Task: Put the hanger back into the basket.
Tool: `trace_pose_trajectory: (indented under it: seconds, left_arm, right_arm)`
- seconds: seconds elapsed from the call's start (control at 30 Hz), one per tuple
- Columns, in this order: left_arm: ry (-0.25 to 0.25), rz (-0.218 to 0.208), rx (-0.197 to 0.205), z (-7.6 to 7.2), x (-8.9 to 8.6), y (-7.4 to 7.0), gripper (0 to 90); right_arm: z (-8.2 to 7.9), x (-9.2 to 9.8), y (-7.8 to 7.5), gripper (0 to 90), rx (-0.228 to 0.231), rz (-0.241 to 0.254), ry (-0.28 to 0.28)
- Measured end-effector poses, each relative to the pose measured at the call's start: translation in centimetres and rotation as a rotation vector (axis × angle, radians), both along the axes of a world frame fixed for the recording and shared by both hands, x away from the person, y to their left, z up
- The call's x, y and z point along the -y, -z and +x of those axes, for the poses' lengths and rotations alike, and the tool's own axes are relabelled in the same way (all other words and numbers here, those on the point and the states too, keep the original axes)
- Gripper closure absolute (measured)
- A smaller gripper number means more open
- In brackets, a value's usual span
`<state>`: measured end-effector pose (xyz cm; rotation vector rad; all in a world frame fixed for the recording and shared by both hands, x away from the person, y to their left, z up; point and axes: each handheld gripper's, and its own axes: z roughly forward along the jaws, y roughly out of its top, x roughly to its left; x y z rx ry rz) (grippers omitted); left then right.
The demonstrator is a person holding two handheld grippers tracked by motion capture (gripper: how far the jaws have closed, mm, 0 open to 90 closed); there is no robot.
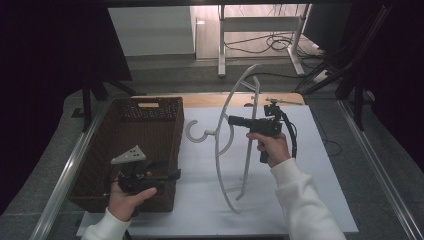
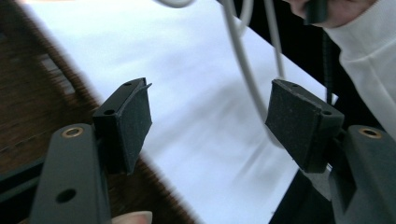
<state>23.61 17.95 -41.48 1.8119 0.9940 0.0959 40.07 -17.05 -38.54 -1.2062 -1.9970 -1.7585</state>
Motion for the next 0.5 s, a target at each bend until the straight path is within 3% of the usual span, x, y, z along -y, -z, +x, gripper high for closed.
trace_pose_trajectory:
  seconds: [0.17,0.5]
  left_arm:
    - [0.061,-0.021,-0.017,0.8,2.3,0.1,30.8]
    - [0.105,-0.064,-0.062,2.5,5.8,1.1,34.6]
  right_arm:
    - [-0.4,-0.2,-0.5,86.5,0.012,0.014,-0.016]
    - [-0.9,-0.7,-0.8,86.5,0.025,0.024,-0.042]
